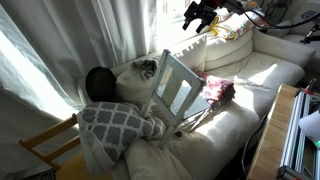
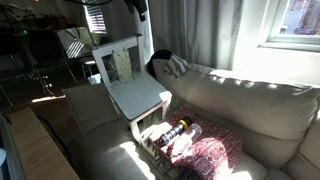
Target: Hang the grey towel on the chair
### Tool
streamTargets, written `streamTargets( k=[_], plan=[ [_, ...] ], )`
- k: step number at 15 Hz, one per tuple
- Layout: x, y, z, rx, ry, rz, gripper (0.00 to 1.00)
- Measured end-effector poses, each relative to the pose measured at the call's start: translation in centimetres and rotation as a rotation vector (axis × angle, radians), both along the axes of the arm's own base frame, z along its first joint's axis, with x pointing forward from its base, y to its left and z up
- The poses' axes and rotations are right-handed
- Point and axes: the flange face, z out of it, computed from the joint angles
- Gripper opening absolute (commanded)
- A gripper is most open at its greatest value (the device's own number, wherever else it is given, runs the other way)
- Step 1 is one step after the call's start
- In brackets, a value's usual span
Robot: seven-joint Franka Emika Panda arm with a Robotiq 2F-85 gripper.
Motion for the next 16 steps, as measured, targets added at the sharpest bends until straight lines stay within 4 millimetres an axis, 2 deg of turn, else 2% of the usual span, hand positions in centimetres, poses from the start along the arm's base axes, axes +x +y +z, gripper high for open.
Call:
streamTargets(
  k=[4, 11, 16],
  plan=[
    [3.0, -2.1, -2.9, 0.024, 0.019, -0.172, 1.0],
    [10.4, -1.8, -9.3, 0.082, 0.107, -0.308, 1.0],
    [15.3, -3.3, -13.5, 0.133, 0.137, -0.429, 1.0]
  ],
)
